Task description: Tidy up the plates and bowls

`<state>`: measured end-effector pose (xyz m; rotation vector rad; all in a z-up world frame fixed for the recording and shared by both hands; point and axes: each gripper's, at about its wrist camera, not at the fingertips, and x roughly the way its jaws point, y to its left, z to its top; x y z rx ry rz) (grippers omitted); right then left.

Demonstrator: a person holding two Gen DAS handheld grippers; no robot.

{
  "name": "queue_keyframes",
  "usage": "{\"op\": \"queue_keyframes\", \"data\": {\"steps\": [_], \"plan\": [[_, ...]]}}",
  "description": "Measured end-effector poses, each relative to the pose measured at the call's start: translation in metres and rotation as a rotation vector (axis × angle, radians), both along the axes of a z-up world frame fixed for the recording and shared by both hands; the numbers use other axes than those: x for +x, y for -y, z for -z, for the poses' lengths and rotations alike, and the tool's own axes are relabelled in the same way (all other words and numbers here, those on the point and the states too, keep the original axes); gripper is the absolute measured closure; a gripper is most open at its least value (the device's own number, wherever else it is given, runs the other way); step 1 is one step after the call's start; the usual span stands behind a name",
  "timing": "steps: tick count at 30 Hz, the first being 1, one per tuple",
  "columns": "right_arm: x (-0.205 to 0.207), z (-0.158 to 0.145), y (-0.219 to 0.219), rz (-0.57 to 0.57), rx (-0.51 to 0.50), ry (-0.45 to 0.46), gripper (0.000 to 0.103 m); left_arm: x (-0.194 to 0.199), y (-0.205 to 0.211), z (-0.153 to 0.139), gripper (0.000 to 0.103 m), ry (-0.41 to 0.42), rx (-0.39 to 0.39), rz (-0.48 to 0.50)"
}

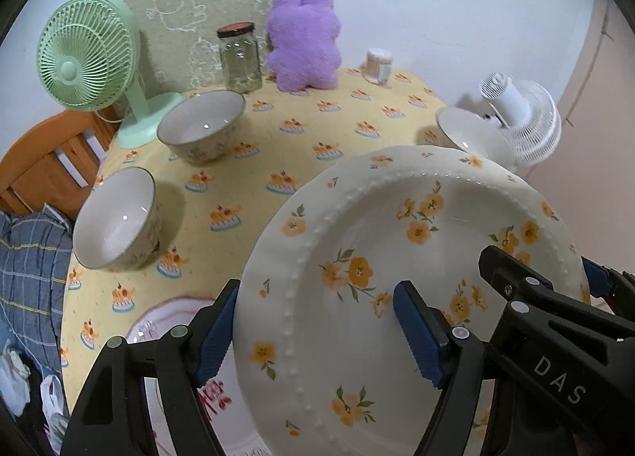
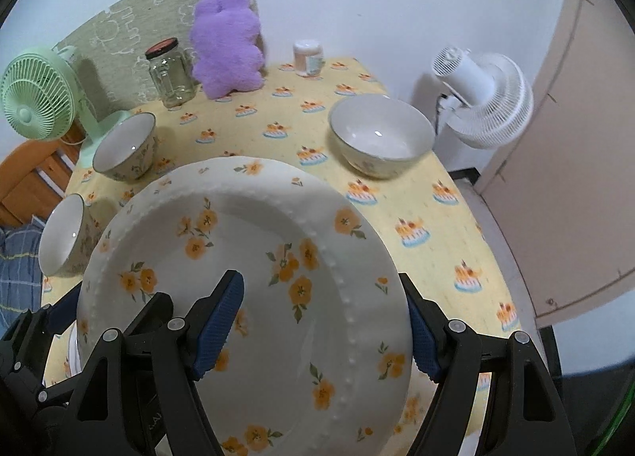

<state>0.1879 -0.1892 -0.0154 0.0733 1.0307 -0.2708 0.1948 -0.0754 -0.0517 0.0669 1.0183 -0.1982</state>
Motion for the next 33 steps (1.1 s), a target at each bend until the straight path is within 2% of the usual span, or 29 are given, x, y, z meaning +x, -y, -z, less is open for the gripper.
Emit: {"op": "queue_keyframes", "data": {"steps": [11,27,33], "plan": [[-0.036,0.016,0.031,0.025,0.009,-0.041,0.024,-0.026,0.033,0.018,0.026,-0.052,0.005,0.017],[-0.037,0.047,0.082,-0.129,0.019,-0.130,0.024,-0.045,0.074,0.055,0.026,-0.143,-0.005,-0.151],[-0.031,0.058,0.089,-0.166,0.025,-0.152,0.024,-0.042,0.079,0.064,0.026,-0.155,0.005,-0.173]]}}
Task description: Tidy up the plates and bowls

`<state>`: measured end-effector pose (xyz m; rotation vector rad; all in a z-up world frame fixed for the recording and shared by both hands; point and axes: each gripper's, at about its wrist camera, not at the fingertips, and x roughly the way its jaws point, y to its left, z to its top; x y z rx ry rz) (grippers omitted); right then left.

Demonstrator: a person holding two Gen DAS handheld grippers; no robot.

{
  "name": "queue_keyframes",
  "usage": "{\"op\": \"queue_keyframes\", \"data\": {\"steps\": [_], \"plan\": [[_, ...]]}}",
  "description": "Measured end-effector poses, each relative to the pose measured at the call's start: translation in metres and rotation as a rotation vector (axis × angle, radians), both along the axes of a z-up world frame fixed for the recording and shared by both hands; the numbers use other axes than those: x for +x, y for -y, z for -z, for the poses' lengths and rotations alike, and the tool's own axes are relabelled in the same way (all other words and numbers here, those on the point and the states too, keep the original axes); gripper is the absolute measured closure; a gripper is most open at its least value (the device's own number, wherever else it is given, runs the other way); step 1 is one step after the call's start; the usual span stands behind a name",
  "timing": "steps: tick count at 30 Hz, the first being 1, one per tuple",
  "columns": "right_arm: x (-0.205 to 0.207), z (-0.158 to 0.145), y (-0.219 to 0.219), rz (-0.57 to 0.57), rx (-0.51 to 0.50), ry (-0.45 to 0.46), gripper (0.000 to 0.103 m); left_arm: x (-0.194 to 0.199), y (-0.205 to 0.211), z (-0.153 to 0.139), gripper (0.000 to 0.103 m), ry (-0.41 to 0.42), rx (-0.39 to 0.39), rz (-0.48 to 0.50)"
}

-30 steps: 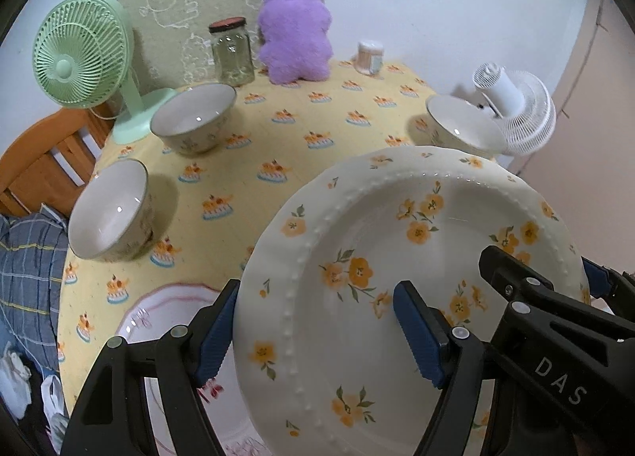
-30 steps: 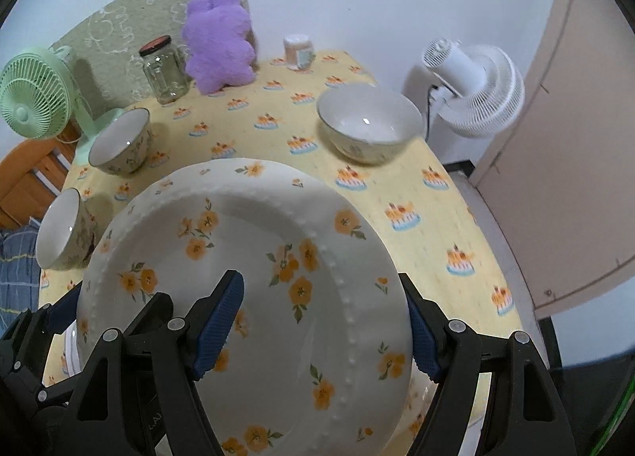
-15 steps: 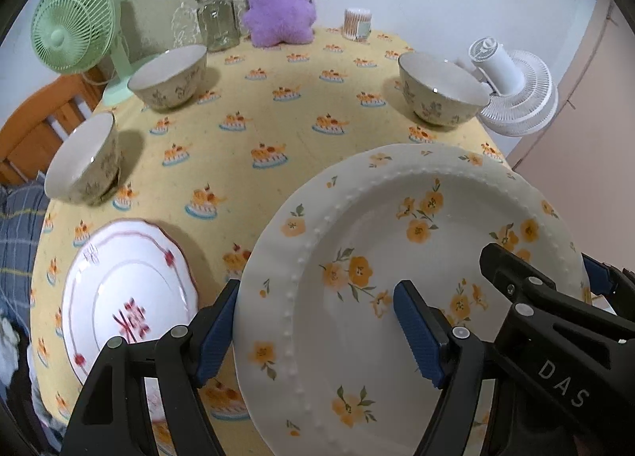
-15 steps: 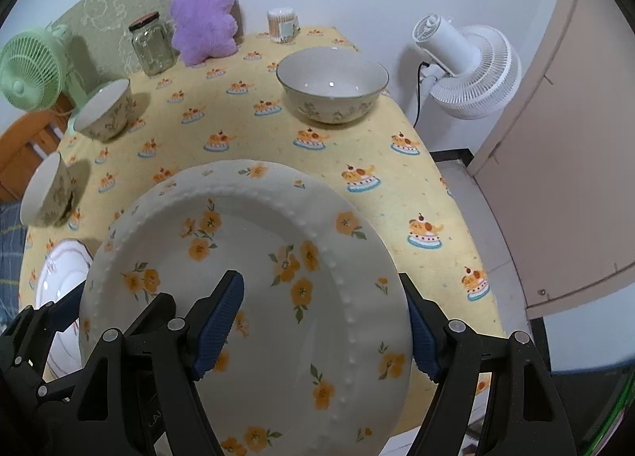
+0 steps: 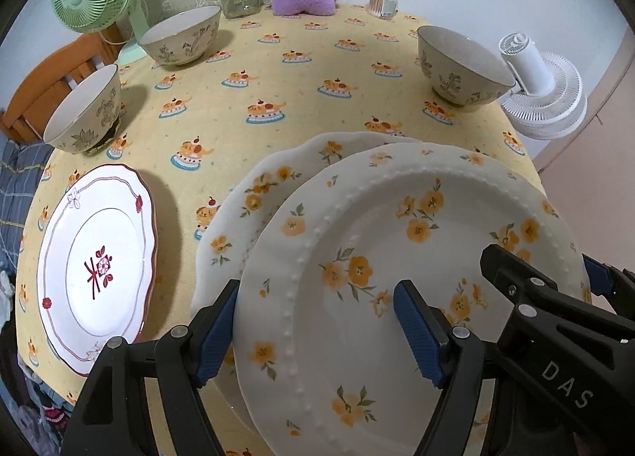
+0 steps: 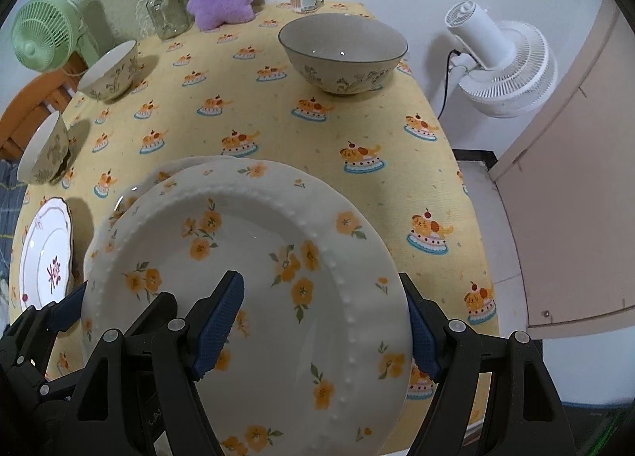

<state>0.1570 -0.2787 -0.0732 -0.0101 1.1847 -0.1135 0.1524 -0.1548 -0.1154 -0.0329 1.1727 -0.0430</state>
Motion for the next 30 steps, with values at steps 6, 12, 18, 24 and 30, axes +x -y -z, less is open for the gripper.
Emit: {"op": "queue_keyframes", "data": {"steps": [6,12,18,24,30], "plan": [[0.006,0.009,0.002,-0.017,0.008,-0.021,0.025,0.002,0.001,0.008,0.026,-0.017,0.006,-0.014],[0.010,0.014,0.002,-0.036,0.009,-0.030,0.025,0.005,0.000,0.013,0.024,-0.023,0.011,-0.038],[0.013,0.019,0.002,-0.035,0.023,-0.040,0.025,0.003,0.003,0.013,0.024,-0.010,0.037,-0.040],[0.014,0.021,0.004,-0.037,0.038,-0.047,0.025,0.003,0.003,0.011,0.023,-0.015,0.057,-0.042],[0.008,0.016,0.005,-0.042,0.021,-0.031,0.025,0.004,0.005,0.011,0.021,-0.026,0.089,-0.052]]}}
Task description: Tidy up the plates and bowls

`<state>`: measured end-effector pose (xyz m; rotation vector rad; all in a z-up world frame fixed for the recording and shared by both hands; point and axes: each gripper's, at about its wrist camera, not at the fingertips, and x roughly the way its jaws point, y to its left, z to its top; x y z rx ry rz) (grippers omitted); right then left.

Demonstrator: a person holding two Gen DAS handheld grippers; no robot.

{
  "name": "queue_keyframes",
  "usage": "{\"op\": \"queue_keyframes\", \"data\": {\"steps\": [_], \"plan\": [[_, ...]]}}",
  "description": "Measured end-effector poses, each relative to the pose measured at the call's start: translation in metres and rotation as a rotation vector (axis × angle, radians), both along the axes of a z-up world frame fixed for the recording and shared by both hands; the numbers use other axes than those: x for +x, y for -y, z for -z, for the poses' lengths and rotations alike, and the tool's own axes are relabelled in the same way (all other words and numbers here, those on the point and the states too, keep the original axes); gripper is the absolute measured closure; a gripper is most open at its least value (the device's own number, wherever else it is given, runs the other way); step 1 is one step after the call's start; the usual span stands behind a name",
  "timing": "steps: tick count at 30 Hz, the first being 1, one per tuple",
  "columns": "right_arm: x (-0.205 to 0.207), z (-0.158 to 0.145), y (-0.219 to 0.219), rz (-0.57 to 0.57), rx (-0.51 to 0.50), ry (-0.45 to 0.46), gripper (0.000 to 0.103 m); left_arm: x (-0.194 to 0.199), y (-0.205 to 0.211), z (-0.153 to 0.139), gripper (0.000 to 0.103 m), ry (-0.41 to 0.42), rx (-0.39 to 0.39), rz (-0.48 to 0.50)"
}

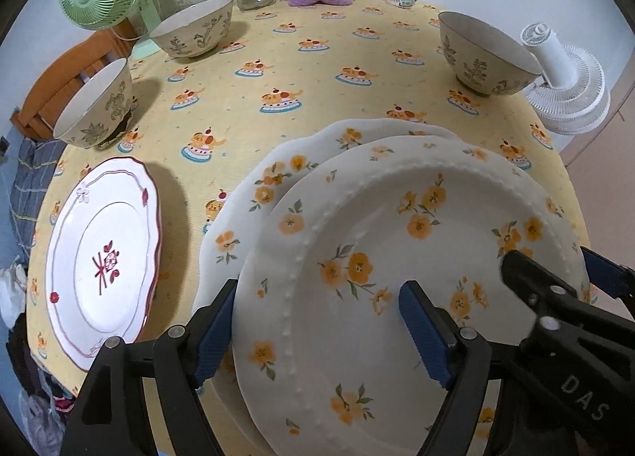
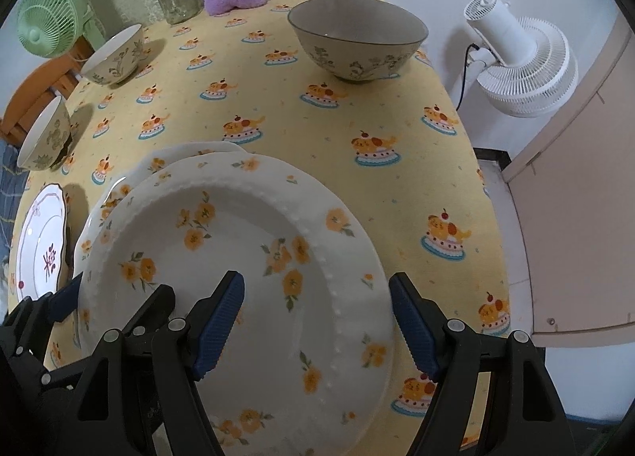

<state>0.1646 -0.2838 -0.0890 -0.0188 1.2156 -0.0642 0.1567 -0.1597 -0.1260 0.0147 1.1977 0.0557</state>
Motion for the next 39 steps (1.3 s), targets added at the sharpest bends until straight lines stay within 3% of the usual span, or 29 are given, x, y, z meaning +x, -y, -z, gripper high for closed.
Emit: {"op": "queue_keyframes", "data": {"steps": [8,13,16,39], "plan": [[-0.011,-0.014,0.015,0.027,-0.021,0.009,0.027,-0.002,-0.002,-0.004,0.021,-0.027,0.027,-0.021],[-0.019,-0.016,0.011,0.007,-0.017,-0.011,0.055,-0.008,0.001,-0.018,0.020,0.036,0.057,0.025],[-0.019,-0.011,0.006,-0.001,-0.005,-0.031,0.063,-0.010,0.000,-0.018,0.020,0.030,0.051,0.042],[0.006,0.001,-0.022,0.019,-0.092,-0.045,0.060,-0.003,-0.019,-0.010,0.016,-0.013,0.006,0.044]]}}
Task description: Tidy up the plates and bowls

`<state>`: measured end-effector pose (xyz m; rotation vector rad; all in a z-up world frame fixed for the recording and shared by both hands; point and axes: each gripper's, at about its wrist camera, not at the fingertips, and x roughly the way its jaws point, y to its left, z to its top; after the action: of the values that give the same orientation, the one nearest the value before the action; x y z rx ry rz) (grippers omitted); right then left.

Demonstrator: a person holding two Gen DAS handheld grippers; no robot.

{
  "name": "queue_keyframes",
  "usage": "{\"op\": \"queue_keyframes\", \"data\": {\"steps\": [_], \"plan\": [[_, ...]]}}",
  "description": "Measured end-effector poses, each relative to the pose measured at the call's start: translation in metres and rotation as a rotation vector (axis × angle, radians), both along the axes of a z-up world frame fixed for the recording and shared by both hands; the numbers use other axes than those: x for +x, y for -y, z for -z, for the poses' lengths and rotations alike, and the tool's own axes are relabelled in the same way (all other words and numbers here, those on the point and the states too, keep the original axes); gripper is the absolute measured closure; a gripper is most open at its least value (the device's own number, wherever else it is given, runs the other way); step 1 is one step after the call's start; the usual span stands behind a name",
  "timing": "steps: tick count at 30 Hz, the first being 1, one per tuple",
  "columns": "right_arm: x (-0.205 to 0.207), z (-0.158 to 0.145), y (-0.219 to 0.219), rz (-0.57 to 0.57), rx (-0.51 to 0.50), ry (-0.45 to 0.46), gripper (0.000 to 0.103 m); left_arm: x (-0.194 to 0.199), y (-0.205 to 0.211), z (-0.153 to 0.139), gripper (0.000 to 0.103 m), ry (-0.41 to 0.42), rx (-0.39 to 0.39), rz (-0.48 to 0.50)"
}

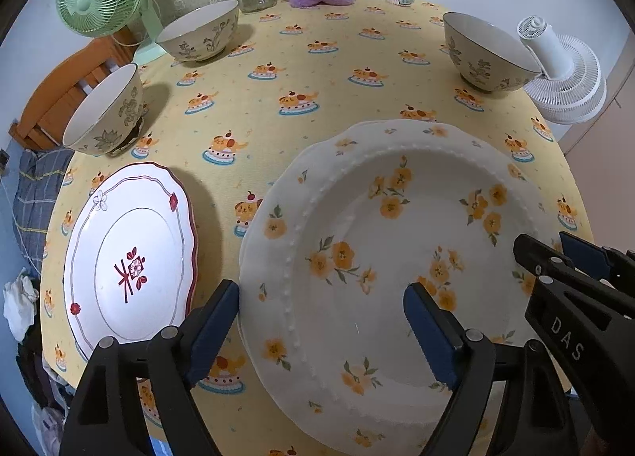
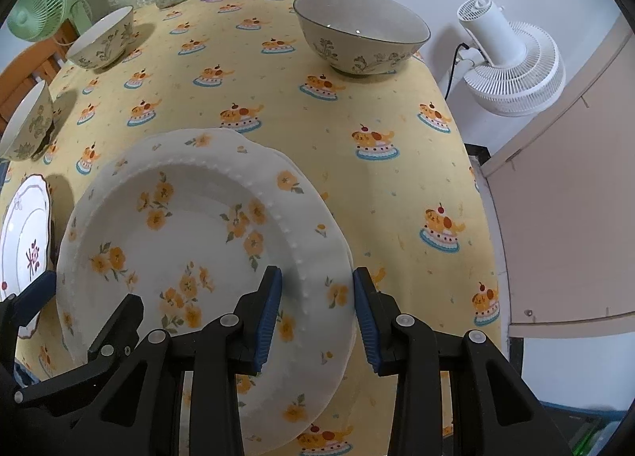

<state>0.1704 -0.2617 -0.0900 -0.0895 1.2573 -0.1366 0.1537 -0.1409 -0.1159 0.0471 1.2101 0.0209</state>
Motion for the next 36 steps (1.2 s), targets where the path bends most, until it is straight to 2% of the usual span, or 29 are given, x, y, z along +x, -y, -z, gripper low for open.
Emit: {"op": "queue_keyframes", "data": {"steps": [5,9,16,20,27,36], "plan": [[0.002,-0.001,0.003,-0.005,0.027,0.002,0.060,0.003,0.001,0.000,0.016,-0.012,0.002,-0.022],[0.005,-0.004,0.008,-0.039,0.067,-0.002,0.058,0.003,-0.002,-0.009,0.016,0.001,-0.025,-0.076],[0.005,-0.029,0.013,-0.104,0.103,0.078,0.038,-0.004,-0.007,-0.031,0.016,0.052,-0.025,-0.143],[0.004,-0.044,0.011,-0.138,0.124,0.124,0.032,-0.009,-0.015,-0.043,0.015,0.083,-0.025,-0.171],[0.000,-0.061,-0.005,-0.181,0.139,0.163,0.030,-0.017,-0.037,-0.055,0.015,0.113,-0.043,-0.211],[-0.003,-0.073,-0.046,-0.188,0.166,0.196,0.030,-0.017,-0.075,-0.063,0.015,0.139,-0.057,-0.172]]}}
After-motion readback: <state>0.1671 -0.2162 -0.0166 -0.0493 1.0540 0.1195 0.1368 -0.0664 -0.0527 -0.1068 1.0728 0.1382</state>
